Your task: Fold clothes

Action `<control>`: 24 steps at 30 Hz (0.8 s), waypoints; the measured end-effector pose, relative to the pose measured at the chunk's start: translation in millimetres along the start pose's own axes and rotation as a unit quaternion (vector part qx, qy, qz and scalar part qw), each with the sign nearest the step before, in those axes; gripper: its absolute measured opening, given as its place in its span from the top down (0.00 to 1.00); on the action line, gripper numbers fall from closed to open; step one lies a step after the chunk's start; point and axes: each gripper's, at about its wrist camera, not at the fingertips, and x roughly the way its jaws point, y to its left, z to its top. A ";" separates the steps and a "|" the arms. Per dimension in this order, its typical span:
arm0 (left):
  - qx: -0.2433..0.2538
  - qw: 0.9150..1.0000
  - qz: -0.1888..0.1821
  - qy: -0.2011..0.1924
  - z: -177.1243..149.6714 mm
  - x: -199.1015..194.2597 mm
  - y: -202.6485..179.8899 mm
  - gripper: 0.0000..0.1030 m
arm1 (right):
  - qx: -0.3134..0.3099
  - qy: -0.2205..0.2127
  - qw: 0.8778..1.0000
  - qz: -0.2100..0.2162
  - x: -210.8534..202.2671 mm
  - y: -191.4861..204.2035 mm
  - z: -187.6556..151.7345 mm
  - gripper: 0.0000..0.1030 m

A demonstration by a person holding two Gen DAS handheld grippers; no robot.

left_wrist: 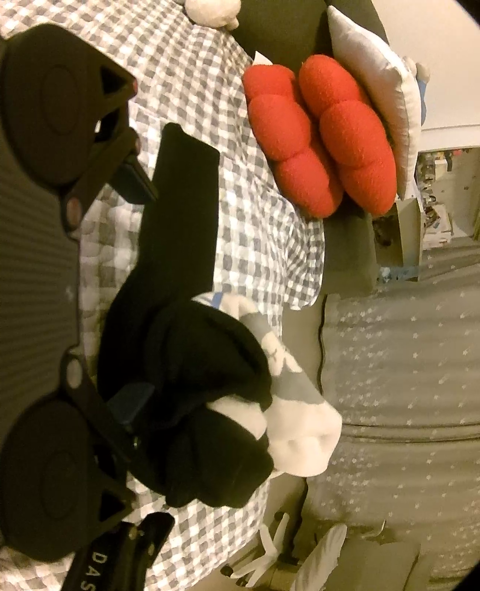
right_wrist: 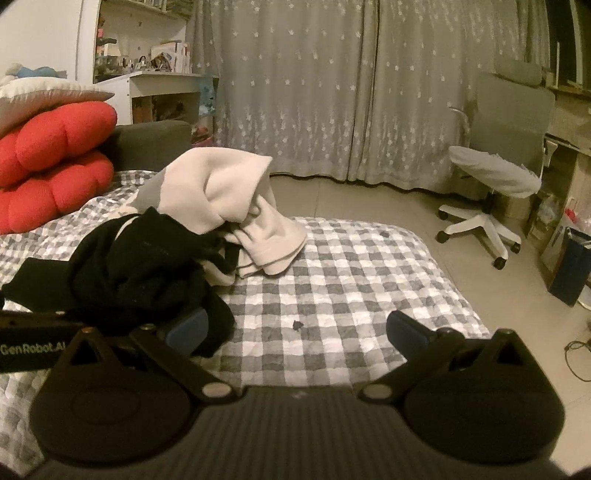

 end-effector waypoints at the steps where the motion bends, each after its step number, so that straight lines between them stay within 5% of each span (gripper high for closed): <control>1: 0.000 1.000 0.001 0.000 0.1 0.3 0.4 0.00 | -0.001 -0.001 1.000 0.000 0.6 0.4 -0.1 0.00; 24: 0.001 1.000 0.013 0.000 1.3 4.0 4.4 0.00 | -0.004 0.000 1.000 -0.006 1.4 -0.6 0.3 0.00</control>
